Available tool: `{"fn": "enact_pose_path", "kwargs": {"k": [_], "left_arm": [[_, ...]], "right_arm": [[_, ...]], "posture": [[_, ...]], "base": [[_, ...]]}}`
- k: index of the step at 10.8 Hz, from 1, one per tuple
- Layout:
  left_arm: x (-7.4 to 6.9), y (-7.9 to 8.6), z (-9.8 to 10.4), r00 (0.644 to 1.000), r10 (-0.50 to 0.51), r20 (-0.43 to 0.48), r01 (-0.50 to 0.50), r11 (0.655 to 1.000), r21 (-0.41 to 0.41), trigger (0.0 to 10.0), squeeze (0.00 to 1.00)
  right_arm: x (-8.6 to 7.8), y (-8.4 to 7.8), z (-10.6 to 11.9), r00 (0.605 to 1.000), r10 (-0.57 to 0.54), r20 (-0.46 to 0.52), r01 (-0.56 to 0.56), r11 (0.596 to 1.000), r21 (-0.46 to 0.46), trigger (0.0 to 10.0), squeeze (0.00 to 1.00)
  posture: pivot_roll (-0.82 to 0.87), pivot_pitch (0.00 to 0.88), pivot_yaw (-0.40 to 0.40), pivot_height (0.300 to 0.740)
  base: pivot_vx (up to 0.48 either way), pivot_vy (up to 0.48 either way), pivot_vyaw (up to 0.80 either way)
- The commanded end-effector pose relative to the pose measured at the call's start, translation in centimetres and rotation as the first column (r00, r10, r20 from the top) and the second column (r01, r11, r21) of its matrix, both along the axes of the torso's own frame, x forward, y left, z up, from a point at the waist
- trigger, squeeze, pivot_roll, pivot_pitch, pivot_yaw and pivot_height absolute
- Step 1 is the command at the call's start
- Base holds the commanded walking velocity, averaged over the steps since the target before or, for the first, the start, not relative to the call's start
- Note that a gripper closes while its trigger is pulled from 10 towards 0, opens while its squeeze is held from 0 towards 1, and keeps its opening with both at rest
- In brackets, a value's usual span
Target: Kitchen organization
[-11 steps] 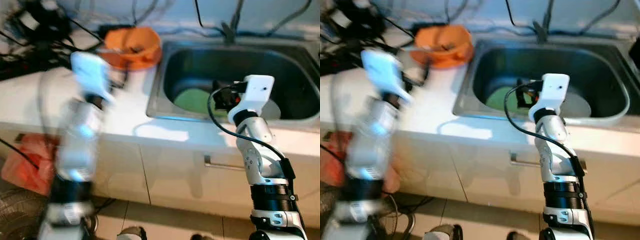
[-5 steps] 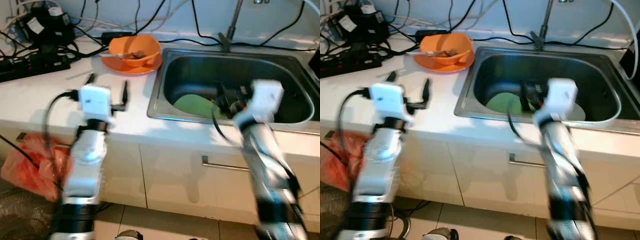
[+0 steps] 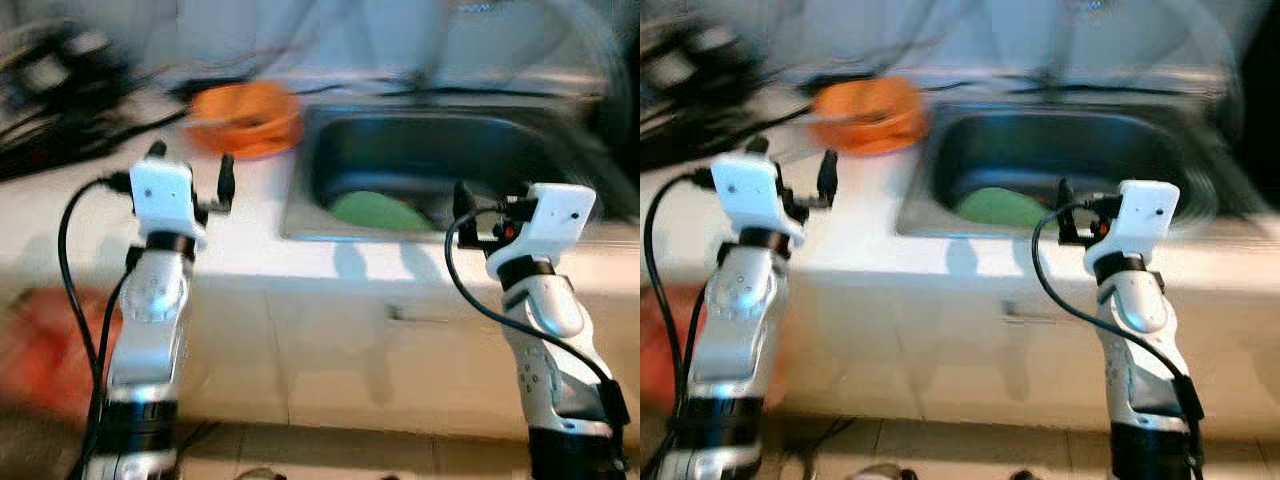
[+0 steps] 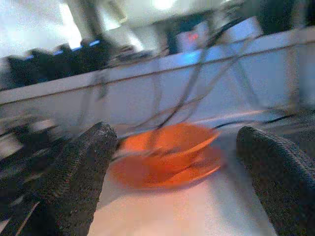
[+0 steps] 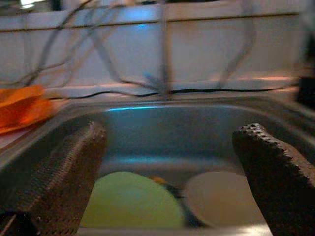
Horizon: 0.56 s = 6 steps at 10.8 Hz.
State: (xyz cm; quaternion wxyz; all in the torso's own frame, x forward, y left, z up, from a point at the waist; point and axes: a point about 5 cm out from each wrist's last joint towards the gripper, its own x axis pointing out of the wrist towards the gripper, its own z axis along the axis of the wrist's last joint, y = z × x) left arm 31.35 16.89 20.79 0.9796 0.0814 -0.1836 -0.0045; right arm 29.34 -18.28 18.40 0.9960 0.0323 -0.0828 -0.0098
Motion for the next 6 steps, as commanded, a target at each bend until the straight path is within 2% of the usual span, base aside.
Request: {"fn": "enact_pose_path", "kwargs": {"k": [1, 3, 6], "left_arm": [[0.2, -0.9, 0.3, 0.999, -0.032, -0.002, 0.032, 0.999, -0.01, 10.0, 0.0], [0.2, -0.9, 0.4, 0.999, -0.035, -0.028, 0.034, 0.999, -0.035, 10.0, 0.0], [0.3, -0.6, 1.8, 1.0, 0.006, 0.021, -0.005, 0.999, -0.049, 10.0, 0.0]], "right_arm": [[0.0, -0.4, 0.6, 1.0, -0.025, 0.015, 0.025, 1.0, 0.017, 10.0, 0.0], [0.0, 0.0, 0.7, 1.0, -0.026, 0.018, 0.025, 0.999, 0.022, 10.0, 0.0], [0.1, 0.2, 0.7, 1.0, -0.023, 0.018, 0.023, 0.999, 0.025, 10.0, 0.0]], "posture": [[0.08, 0.0, 0.066, 0.74], [0.08, 0.0, 0.07, 0.74], [0.08, 0.0, 0.071, 0.74]], "base": [[0.0, 0.0, -0.58], [0.0, 0.0, 0.0], [0.0, 0.0, 0.0]]}}
